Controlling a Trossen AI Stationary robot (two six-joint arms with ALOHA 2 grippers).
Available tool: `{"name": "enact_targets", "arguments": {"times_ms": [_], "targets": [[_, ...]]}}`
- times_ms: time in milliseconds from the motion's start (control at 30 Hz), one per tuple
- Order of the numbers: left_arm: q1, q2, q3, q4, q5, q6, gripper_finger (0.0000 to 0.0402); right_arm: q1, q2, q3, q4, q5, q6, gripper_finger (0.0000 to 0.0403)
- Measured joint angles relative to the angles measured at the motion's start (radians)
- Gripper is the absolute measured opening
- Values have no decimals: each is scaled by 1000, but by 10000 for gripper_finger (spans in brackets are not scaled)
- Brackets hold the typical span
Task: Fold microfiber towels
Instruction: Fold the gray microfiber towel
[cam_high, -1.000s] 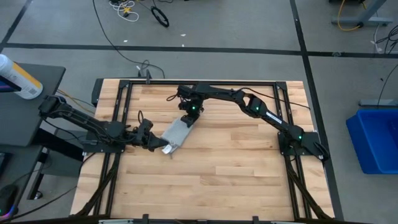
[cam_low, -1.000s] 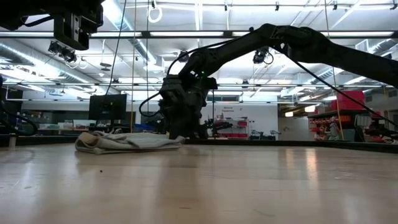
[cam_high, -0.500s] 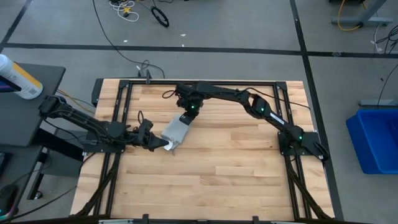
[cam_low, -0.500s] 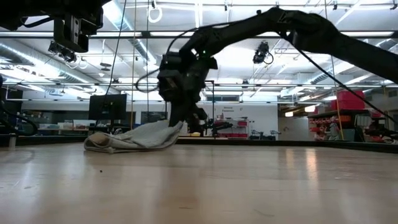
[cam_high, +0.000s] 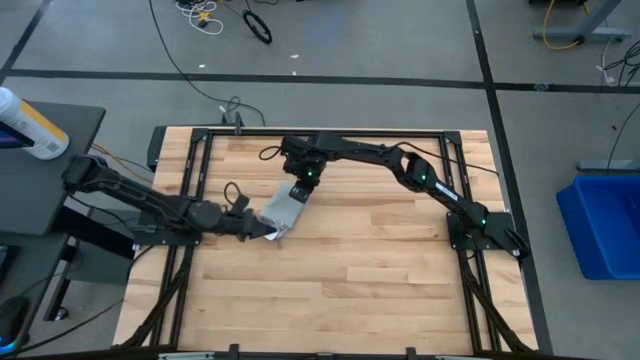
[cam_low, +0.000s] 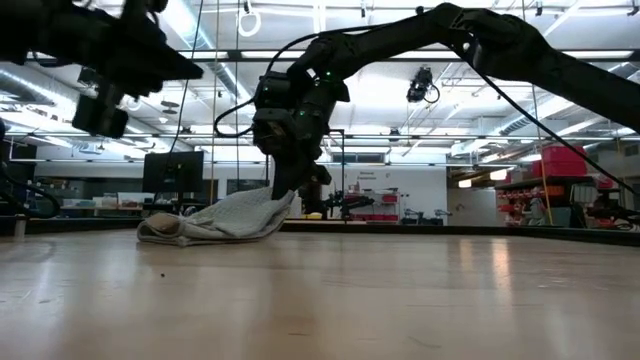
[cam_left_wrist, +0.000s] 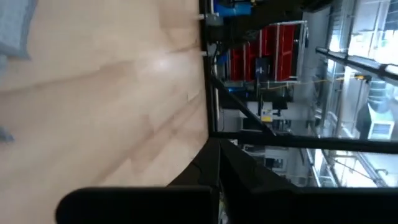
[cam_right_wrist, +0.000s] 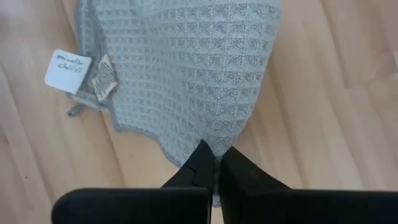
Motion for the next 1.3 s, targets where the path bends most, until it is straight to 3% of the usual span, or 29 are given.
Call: {"name": "enact_targets", "arguments": {"times_ms": [233,467,833,1067,1300], "targets": [[152,207,0,9,192,-52,3,-10,-14,0,0,4,-27,6],[232,375,0,-20,177,-128,2,-19,-46,0,-14,8,-69,6],[358,420,0,-151,212,-101,1,-4,-61,0,-28,7,-178,6],[410,470,-7,-127,271,-53,1,39,-61,0,-11,-3,-216,6],[416,502,-7,-89,286,-34,1,67,-61,0,68,-77,-223,6]]}}
